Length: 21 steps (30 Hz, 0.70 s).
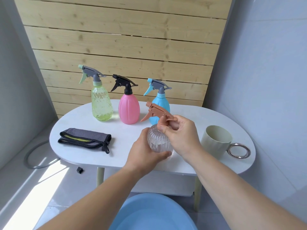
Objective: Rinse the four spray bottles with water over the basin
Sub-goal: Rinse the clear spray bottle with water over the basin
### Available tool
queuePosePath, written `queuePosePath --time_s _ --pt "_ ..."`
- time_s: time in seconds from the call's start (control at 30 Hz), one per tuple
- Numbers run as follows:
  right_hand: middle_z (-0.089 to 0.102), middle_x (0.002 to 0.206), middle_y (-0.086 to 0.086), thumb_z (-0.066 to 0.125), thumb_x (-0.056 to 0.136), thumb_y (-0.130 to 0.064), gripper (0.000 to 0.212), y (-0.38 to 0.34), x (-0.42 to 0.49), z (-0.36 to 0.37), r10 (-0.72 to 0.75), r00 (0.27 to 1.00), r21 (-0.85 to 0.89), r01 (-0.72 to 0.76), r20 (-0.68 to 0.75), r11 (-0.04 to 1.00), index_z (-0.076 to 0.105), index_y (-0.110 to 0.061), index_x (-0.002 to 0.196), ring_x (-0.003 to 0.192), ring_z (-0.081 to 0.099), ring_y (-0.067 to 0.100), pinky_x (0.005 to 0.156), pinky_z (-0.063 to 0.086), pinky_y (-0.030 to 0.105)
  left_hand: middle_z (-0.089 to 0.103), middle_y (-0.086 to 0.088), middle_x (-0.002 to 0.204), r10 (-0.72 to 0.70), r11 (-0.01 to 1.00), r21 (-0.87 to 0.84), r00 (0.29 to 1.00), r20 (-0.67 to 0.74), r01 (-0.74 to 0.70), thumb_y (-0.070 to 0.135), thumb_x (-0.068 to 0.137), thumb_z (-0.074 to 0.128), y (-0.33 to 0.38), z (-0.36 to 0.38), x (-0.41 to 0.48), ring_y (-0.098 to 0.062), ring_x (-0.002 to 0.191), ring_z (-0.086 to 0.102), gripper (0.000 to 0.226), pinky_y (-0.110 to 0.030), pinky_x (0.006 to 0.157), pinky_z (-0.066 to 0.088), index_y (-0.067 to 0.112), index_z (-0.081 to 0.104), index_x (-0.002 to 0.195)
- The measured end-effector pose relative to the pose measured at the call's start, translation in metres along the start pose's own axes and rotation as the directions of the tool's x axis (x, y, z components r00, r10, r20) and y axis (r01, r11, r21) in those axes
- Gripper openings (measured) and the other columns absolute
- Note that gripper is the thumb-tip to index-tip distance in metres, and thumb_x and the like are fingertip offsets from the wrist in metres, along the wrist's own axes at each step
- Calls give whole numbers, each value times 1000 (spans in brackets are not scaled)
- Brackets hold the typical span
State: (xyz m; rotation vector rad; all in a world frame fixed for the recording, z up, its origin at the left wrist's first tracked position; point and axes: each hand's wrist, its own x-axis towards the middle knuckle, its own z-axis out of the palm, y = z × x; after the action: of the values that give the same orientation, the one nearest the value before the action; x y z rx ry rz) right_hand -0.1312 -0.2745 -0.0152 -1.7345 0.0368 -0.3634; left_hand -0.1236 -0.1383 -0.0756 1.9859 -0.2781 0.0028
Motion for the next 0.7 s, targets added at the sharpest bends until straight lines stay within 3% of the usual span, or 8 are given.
queuePosePath --time_s 0.1,0.17,0.23,0.33,0.47,0.53,0.6,0.7 --pt "79 91 -5 81 82 -16 14 -3 1 -5 20 1000 17 -21 21 1000 74 -15 93 89 74 8 90 58 31 64 18 130 1 997 -82 998 69 4 32 65 95 0 -6 3 -1 120 60 87 -21 98 48 36 49 138" --pt "79 91 -4 81 80 -9 14 -3 1 -9 28 998 40 -30 61 999 74 -17 89 85 72 6 89 57 29 68 13 131 16 993 -118 991 136 0 35 63 92 -1 -14 6 -8 122 64 86 -41 108 52 35 53 140" --pt "79 91 -2 81 80 -6 17 -6 3 -13 25 995 55 -30 93 998 73 -20 85 84 70 7 90 57 30 70 10 131 44 992 -128 983 176 -22 32 68 88 1 -20 7 -15 123 67 81 -49 109 51 36 54 141" --pt "78 89 0 79 81 -2 20 -17 15 -23 -20 993 98 8 120 995 72 -20 86 86 69 12 91 57 31 72 14 128 94 989 -130 985 143 -75 27 74 86 16 -23 11 -8 121 66 73 -40 104 55 39 56 140" --pt "73 80 -7 76 81 4 22 -51 47 -51 -88 974 173 51 211 984 70 -16 89 77 67 8 76 52 19 74 16 120 148 980 -142 988 34 -141 25 79 91 53 -15 29 5 113 66 69 -16 88 53 37 57 138" --pt "72 79 -9 77 81 2 23 -66 66 -71 -93 968 142 61 234 988 69 -14 96 75 66 6 77 52 18 74 14 118 161 972 -172 987 -6 -159 28 78 91 73 -3 44 4 112 66 69 -16 85 54 36 58 138" --pt "72 81 -9 77 84 -4 26 -75 83 -88 -65 967 72 48 248 996 66 -14 105 80 67 7 88 52 25 74 12 118 163 963 -215 986 -23 -164 26 80 90 87 14 59 4 110 67 67 -14 83 56 33 59 138" --pt "73 99 -5 77 86 -30 27 -72 106 -114 68 969 -162 -30 235 986 65 -24 109 94 67 16 90 52 37 74 12 116 159 963 -211 986 -52 -167 28 80 89 98 43 83 0 107 68 64 -26 89 59 30 60 136"
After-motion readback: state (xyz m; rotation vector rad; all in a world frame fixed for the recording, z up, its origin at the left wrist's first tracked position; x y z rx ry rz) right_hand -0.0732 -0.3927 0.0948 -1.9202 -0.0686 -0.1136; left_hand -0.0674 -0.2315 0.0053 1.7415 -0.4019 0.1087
